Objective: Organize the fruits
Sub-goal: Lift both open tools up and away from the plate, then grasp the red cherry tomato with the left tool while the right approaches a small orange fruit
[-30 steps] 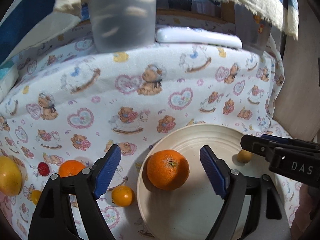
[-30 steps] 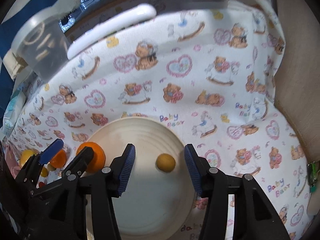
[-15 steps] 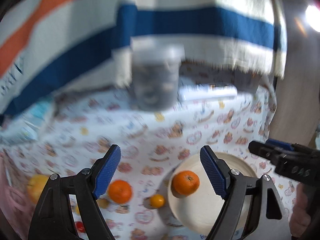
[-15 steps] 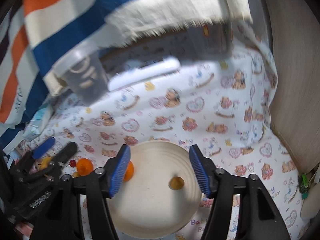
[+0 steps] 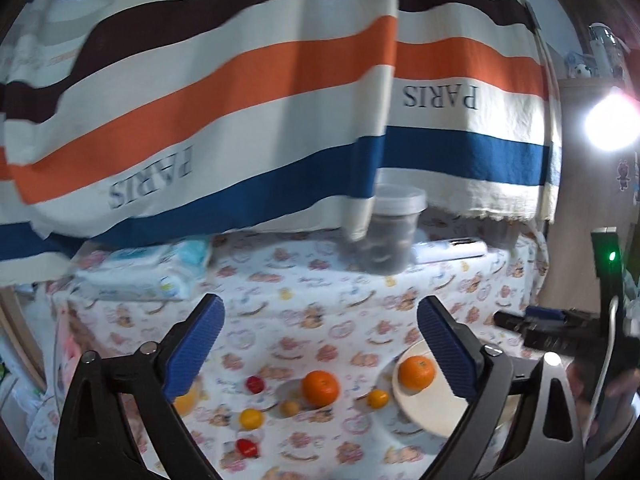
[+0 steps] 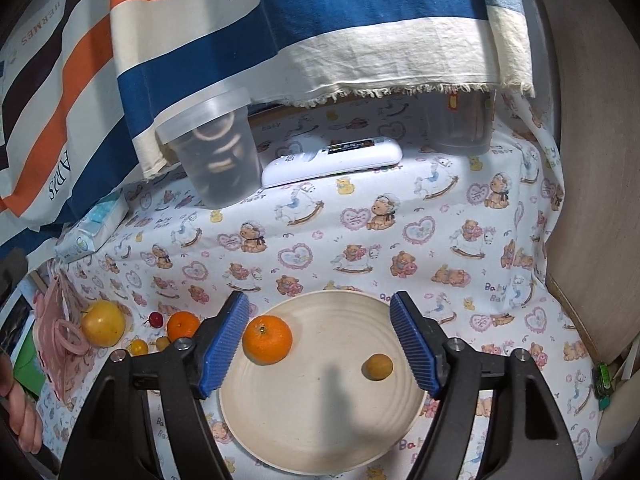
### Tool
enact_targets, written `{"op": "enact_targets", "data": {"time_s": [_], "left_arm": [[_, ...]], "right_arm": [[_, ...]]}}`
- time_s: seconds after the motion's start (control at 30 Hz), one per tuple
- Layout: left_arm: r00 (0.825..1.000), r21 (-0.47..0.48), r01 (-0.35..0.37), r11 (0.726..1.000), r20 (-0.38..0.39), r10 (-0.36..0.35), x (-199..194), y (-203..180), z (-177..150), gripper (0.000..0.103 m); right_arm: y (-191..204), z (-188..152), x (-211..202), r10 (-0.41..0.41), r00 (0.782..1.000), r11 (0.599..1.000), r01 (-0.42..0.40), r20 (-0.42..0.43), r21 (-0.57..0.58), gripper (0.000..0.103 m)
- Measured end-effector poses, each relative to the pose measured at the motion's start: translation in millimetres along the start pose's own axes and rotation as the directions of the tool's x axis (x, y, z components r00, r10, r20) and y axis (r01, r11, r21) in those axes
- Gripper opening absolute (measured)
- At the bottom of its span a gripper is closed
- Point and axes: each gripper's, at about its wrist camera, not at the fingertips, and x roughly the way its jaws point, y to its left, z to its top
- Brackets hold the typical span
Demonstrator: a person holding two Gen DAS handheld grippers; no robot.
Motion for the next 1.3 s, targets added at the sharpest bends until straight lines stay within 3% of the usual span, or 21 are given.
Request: {"op": "enact_targets", "data": {"time_s": [0.17, 0.27, 0.37, 0.5, 0.63, 0.73, 0.87, 1.07, 1.17, 1.3], "left_arm": [[0.999, -0.021, -0.029, 0.999, -0.038, 0.028, 8, 25, -29, 0.100], [0.991, -0.060, -0.040, 0.997, -0.126, 0.032, 25, 40, -39, 0.100], [0.966, -0.093, -0.046, 0.995, -0.259, 0.021, 43, 52, -46, 0.100], [0.925, -0.110, -0.075, 0.991, -0.380, 0.028, 57, 63, -61, 0.097], [0.873, -0.137, -0.098, 0.986, -0.488, 0.019, 73, 70, -76, 0.080], [0.845, -0.155, -0.087, 0.984, -0.535, -0.010, 80, 71, -85, 0.070], [0.814, -0.175, -0.092, 0.980, -0.580, -0.028, 90, 74, -96, 0.064], [0.749, -0.215, -0.103, 0.971, -0.660, -0.067, 107, 80, -113, 0.036], [0.733, -0.193, -0.123, 0.973, -0.679, -0.042, 111, 80, -118, 0.034], [0.732, -0.174, -0.145, 0.974, -0.681, -0.012, 112, 81, -119, 0.034]], "right_arm": [[4, -3, 4, 0.010, 1.000, 1.000, -0.010, -0.010, -0.008, 0.078], [8, -6, 9, 0.001, 1.000, 1.000, -0.002, -0.020, -0.025, 0.079], [11, -8, 13, 0.003, 0.999, 0.999, -0.004, -0.034, -0.033, 0.079], [13, -14, 23, 0.004, 0.998, 0.999, -0.006, -0.066, -0.036, 0.079], [18, -19, 30, -0.002, 0.996, 0.998, -0.003, -0.086, -0.057, 0.079], [23, -22, 32, 0.006, 0.995, 0.997, -0.013, -0.101, -0.073, 0.079], [29, -26, 36, 0.002, 0.994, 0.995, -0.013, -0.113, -0.095, 0.079], [34, -29, 40, -0.008, 0.992, 0.993, -0.007, -0.123, -0.121, 0.079], [34, -29, 41, -0.008, 0.992, 0.993, -0.007, -0.126, -0.122, 0.079], [35, -28, 38, -0.012, 0.994, 0.992, -0.003, -0.112, -0.128, 0.079]]}}
